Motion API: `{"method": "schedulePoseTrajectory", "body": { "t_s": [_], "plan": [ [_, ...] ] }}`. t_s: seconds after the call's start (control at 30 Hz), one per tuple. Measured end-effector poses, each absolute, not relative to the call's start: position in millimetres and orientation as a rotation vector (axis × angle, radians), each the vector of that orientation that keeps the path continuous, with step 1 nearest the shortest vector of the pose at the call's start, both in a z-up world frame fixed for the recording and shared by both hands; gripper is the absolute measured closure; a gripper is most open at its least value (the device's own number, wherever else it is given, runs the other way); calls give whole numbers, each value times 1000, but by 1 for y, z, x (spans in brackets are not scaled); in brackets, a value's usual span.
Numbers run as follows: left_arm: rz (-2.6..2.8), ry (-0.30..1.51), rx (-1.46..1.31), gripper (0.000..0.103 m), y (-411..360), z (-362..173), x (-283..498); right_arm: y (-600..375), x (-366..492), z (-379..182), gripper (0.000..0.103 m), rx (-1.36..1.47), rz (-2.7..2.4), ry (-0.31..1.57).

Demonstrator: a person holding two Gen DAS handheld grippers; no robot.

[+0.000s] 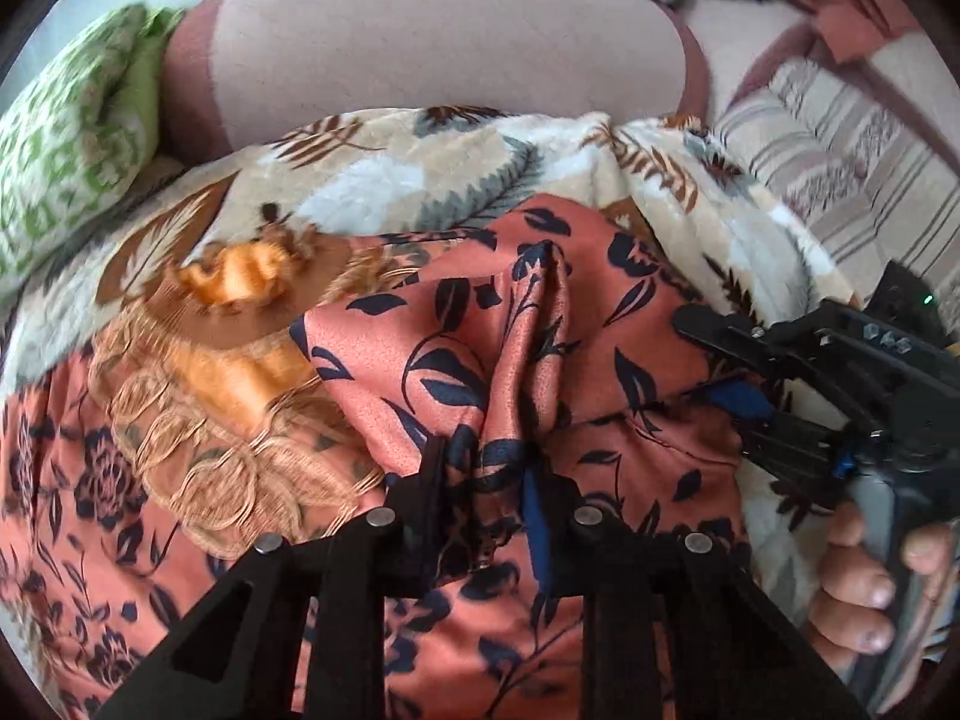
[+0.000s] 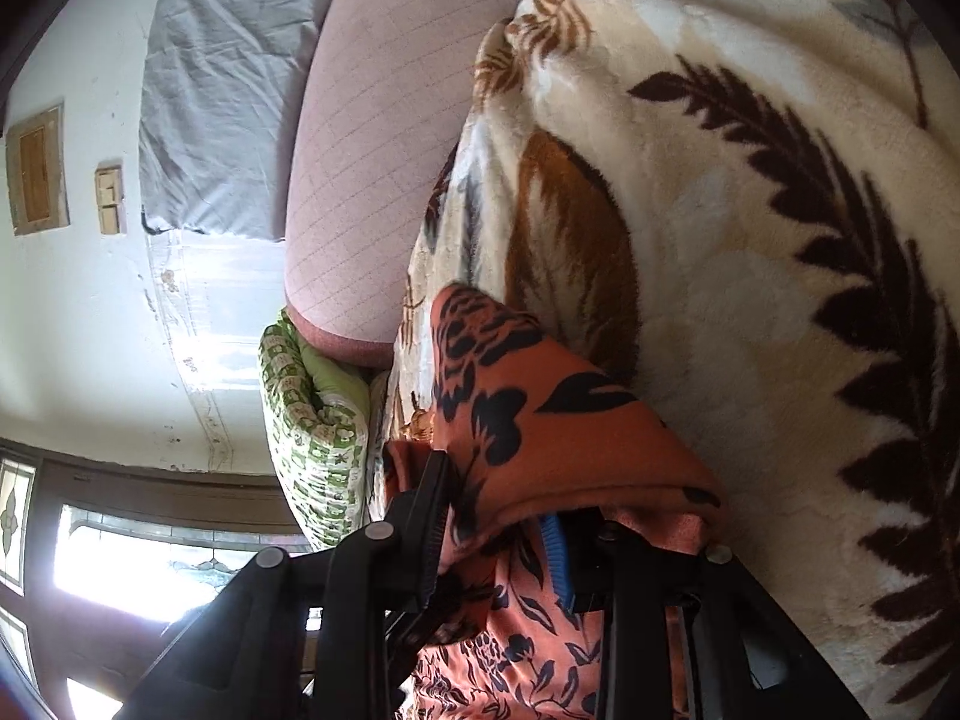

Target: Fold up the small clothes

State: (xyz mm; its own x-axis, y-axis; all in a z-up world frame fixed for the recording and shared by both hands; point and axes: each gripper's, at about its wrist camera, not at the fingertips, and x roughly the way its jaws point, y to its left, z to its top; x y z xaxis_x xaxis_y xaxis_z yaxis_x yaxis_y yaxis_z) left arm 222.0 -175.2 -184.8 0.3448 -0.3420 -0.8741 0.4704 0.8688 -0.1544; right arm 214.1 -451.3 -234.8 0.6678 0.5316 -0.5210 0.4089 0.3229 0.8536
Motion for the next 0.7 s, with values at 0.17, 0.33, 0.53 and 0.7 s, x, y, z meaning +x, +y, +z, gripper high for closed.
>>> {"method": "schedulePoseTrajectory", "body": {
  "t_s": [0.17,0.33,0.53,0.7],
  "plan": [
    [-514,1099,-12,79,-127,-175,228,-429,221,-229,74,1177,130,934],
    [-478,1117,-78,79,-75,-172,243,-405,227,-237,84,1131,136,998],
    [-319,1106,-163,87,-2,-181,262,-367,233,-252,84,1057,185,1126],
    [-191,1119,-185,88,41,-190,266,-352,234,-252,85,999,208,1157]
  ]
}}
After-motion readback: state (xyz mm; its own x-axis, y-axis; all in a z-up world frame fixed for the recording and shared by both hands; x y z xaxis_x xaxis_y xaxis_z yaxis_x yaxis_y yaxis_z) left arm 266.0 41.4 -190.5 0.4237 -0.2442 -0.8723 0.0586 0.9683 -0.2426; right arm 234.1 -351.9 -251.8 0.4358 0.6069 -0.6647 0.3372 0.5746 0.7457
